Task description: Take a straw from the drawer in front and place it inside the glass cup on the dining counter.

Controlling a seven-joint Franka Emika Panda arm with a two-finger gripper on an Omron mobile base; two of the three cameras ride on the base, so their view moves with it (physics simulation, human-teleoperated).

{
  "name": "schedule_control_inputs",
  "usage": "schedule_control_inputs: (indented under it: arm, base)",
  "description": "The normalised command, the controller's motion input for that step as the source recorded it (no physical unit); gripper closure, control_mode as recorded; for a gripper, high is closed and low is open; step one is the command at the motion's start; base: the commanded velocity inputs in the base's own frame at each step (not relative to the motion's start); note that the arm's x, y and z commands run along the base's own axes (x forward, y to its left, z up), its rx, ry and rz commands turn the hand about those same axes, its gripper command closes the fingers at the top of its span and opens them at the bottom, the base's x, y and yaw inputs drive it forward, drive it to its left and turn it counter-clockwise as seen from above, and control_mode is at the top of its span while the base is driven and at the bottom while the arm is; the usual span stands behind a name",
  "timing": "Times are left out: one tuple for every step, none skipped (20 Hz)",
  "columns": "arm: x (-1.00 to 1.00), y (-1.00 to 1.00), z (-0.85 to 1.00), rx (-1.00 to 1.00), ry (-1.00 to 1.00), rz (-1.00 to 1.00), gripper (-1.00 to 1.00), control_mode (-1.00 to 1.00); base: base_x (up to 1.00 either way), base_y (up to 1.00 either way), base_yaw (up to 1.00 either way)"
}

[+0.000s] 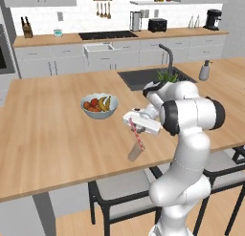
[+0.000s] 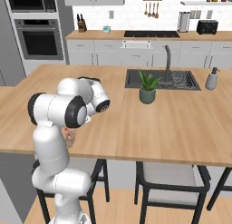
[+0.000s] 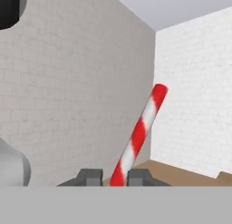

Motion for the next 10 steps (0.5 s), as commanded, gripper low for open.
schedule_control_inputs:
  arm:
    - [0.00, 0.07, 0.00, 0.04, -0.06, 0.03, 1.00, -1.00]
    - [0.00, 0.14, 0.00, 0.05, -0.08, 0.03, 1.00, -1.00]
    - [0.04, 0.16, 0.00, 0.05, -0.12, 0.04, 1.00, -1.00]
    - [0.08, 0.16, 0.00, 0.05, -0.14, 0.04, 1.00, -1.00]
    - [0.11, 0.15, 0.05, 0.06, -0.17, 0.05, 1.00, -1.00]
    - [0.15, 0.16, 0.08, 0.05, -0.16, 0.04, 1.00, -1.00]
    - [0.17, 0.14, 0.14, 0.06, -0.16, 0.04, 1.00, -1.00]
    - [0.21, 0.09, 0.17, 0.06, -0.15, 0.04, 1.00, -1.00]
    - [0.16, 0.06, 0.16, 0.05, -0.15, 0.03, 1.00, -1.00]
    - [0.15, 0.02, 0.13, 0.05, -0.13, 0.03, 1.00, -1.00]
  base:
    - [0.00, 0.00, 0.00]
    - [0.00, 0.00, 0.00]
    - [0.00, 0.00, 0.00]
    - [0.00, 0.00, 0.00]
    - [0.00, 0.00, 0.00]
    - [0.00, 0.00, 0.00]
    - [0.00, 0.00, 0.00]
    - [0.00, 0.00, 0.00]
    - [0.00, 0.00, 0.00]
    - [0.00, 0.00, 0.00]
